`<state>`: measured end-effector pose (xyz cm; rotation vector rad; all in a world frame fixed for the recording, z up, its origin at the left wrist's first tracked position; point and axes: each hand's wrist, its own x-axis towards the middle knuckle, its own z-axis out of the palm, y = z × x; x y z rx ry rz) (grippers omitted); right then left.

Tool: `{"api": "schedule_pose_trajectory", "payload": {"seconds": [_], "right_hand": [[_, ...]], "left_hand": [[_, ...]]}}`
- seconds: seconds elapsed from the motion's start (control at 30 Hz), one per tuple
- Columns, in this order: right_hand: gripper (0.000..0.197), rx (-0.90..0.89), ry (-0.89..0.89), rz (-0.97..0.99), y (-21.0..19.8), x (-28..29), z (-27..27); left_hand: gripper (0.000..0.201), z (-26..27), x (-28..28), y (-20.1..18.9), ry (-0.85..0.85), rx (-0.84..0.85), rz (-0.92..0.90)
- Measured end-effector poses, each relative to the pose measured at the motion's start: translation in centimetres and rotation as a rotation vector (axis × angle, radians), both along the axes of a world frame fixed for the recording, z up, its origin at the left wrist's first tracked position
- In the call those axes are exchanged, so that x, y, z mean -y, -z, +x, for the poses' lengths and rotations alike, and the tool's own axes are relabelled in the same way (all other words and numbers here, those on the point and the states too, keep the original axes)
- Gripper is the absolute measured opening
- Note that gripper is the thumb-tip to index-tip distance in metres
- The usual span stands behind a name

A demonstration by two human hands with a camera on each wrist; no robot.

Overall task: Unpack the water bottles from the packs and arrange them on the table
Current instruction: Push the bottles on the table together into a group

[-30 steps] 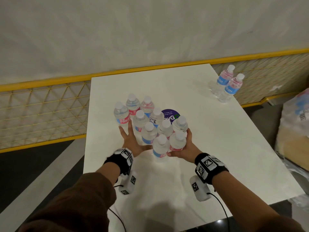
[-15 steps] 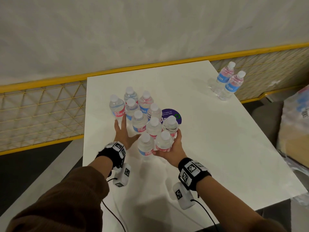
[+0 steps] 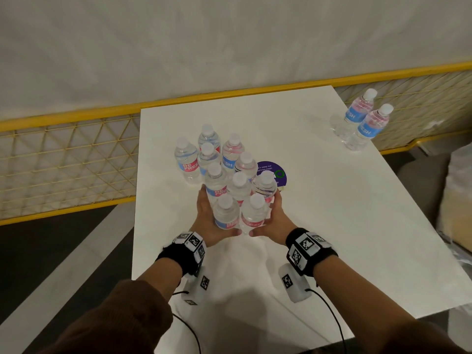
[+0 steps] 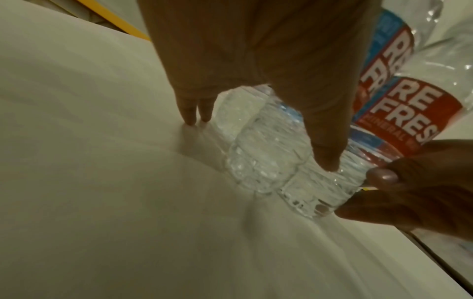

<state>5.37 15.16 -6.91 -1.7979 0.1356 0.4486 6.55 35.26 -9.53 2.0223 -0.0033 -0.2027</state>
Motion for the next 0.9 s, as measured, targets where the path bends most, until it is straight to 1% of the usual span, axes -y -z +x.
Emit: {"api": "schedule_pose_trajectory", "payload": {"seconds": [0.13, 0.23, 0.33, 0.37, 0.43, 0.5, 0.6, 0.77, 0.9], "right_hand": [[0.141, 0.013, 0.024, -0.025, 0.2, -1.7, 0.6], [0.138, 0.025, 0.094, 0.002, 0.5, -3.0, 0.8], [0.137, 0.041, 0.153, 0.019, 0.7, -4.1, 0.8], [0.137, 0.044, 0.169, 0.021, 0.8, -4.3, 0.8], [0.136, 0.051, 0.184, 0.027, 0.7, -4.4, 0.7], [0.135, 0.047, 0.177, 0.037, 0.7, -4.5, 0.7], [0.135, 0.057, 0.194, 0.061, 0.5, -4.9, 0.8], [0.133, 0.082, 0.304, 0.069, 0.8, -6.3, 0.7], [0.127, 0.089, 0.370, 0.092, 0.5, -7.3, 1.2]], "left_hand": [[0.146, 0.9, -1.4, 0.4, -0.113, 0.022, 0.029], [0.149, 1.6, -2.3, -0.1, -0.153, -0.037, 0.121], [0.156, 3.0, -3.9, -0.4, -0.114, -0.085, 0.145], [0.158, 3.6, -4.5, -0.1, -0.097, -0.077, 0.139], [0.160, 4.8, -5.3, 0.4, -0.020, -0.020, 0.057], [0.159, 5.5, -5.4, 0.1, 0.032, 0.008, -0.003], [0.162, 6.2, -5.3, -1.3, 0.075, 0.053, 0.013], [0.160, 8.2, -6.0, -1.0, 0.101, 0.025, 0.036], [0.157, 8.9, -5.7, -1.0, 0.108, 0.021, 0.082]]}}
